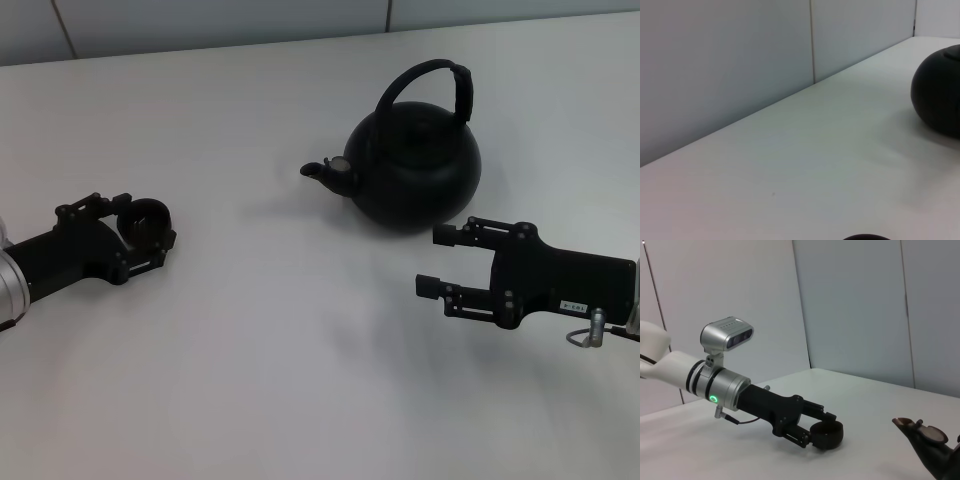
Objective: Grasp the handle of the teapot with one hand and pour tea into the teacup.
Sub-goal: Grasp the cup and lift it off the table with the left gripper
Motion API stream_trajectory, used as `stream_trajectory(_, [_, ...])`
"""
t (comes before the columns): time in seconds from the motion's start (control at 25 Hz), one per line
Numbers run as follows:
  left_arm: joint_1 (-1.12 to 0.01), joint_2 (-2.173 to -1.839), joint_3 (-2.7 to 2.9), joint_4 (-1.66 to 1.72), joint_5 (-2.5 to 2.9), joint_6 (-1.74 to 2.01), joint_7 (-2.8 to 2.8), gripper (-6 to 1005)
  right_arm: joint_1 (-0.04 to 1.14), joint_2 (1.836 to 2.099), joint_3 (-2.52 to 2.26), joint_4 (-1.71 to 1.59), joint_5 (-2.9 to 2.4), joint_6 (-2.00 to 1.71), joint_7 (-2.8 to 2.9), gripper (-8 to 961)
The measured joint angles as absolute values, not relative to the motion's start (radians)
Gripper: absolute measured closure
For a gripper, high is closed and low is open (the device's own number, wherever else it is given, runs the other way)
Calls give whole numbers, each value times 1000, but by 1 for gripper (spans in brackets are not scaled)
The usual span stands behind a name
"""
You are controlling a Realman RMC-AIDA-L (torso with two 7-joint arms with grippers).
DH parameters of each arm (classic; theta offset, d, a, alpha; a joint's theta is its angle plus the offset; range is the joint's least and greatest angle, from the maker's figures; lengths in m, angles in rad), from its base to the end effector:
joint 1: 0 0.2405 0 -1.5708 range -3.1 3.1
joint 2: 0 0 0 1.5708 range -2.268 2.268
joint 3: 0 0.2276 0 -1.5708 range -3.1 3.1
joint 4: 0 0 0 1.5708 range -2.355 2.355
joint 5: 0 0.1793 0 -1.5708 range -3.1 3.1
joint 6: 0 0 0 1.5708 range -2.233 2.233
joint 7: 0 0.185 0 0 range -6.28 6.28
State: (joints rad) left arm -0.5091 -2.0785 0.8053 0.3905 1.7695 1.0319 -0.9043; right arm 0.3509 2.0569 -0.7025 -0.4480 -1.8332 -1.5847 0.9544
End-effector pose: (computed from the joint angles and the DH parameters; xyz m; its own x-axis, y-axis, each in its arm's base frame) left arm -0.2717 0.3375 -0.0517 0.9061 0.2379 0.3499 0.4018 -0.7430 -0.5353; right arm 0.2447 0.2577 -0.0295 0.7760 -0.1994 -0.5984 -0.4193 -0.8718 -0.2532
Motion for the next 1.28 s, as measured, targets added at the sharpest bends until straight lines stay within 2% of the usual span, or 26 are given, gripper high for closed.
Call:
stream_trajectory(0.96, [-522,-2079,809,393,1756,1104,-907,304,355,2054,-695,-448,-1833,-1584,955,252])
stream_trajectory(1.08, [-570,-2080,913,380,1700,1115,-928,305,355,2054,-695,-448,-1833,-1584,956,252])
stream_trajectory(1.28, [-582,-2080,976,374,1658,1103,-932,306,356,2054,-695,-448,-1833,-1588,957,252])
